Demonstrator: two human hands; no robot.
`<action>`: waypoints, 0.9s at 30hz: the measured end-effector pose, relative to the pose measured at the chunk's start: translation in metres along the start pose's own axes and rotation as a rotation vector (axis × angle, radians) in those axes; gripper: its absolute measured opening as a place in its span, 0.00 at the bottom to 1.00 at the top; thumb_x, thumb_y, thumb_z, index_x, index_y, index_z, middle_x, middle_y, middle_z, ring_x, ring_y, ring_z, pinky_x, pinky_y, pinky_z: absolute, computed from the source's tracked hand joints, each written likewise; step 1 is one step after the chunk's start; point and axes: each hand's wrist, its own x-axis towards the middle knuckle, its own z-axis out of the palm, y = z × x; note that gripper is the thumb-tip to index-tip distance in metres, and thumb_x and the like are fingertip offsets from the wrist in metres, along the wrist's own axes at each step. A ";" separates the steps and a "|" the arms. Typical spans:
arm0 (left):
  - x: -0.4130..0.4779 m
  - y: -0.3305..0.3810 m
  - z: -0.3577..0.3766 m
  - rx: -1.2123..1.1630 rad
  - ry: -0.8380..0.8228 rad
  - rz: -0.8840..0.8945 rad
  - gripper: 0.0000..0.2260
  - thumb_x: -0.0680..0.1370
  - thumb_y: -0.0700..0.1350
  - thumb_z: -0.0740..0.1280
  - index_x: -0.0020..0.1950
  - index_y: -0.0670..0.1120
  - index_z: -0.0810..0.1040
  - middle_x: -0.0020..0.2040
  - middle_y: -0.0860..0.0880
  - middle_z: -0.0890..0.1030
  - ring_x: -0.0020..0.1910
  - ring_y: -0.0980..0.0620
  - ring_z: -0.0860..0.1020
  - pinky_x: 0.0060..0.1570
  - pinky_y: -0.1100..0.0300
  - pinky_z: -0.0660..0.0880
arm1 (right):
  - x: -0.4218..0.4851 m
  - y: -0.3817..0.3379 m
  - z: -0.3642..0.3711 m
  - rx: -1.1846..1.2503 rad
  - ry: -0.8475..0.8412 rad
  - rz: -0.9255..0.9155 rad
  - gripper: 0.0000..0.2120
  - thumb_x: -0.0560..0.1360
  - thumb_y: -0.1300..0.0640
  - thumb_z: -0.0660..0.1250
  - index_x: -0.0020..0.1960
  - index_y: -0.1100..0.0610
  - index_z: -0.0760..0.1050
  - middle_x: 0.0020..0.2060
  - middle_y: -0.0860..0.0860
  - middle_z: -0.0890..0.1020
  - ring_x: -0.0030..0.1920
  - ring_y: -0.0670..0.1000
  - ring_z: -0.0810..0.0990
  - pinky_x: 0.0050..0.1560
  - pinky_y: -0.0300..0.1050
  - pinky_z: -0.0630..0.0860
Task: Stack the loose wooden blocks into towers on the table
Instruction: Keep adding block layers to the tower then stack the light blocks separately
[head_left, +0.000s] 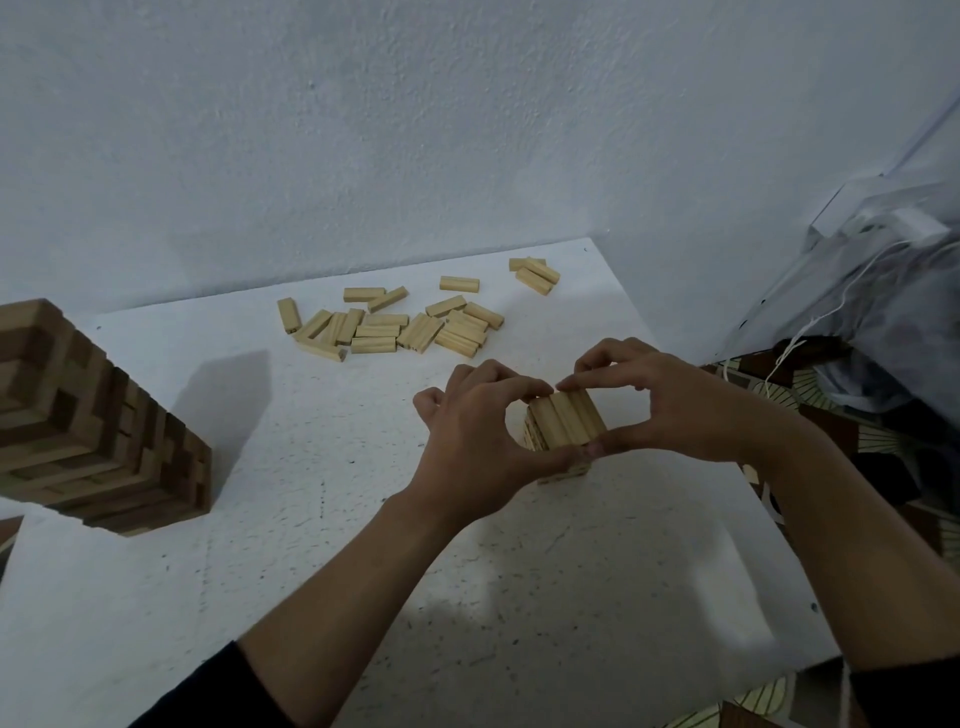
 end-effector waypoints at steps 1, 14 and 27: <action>0.000 0.000 0.000 -0.004 -0.006 -0.005 0.29 0.67 0.70 0.72 0.62 0.57 0.80 0.53 0.59 0.74 0.56 0.58 0.67 0.52 0.53 0.56 | 0.000 0.000 0.000 0.006 -0.002 -0.001 0.29 0.69 0.48 0.78 0.65 0.37 0.70 0.59 0.32 0.70 0.63 0.33 0.64 0.52 0.29 0.64; -0.001 -0.005 0.001 -0.007 -0.001 0.026 0.38 0.63 0.78 0.66 0.66 0.58 0.79 0.52 0.60 0.74 0.55 0.59 0.69 0.55 0.48 0.64 | -0.004 -0.002 0.003 0.030 0.009 0.001 0.34 0.65 0.40 0.76 0.66 0.30 0.66 0.59 0.30 0.69 0.63 0.33 0.66 0.52 0.21 0.64; -0.009 -0.031 -0.035 -0.127 0.126 -0.018 0.18 0.71 0.73 0.65 0.57 0.69 0.75 0.53 0.65 0.75 0.56 0.65 0.73 0.59 0.48 0.71 | -0.001 -0.034 0.018 0.219 0.357 -0.045 0.17 0.74 0.42 0.72 0.62 0.44 0.80 0.57 0.38 0.79 0.62 0.43 0.76 0.57 0.38 0.74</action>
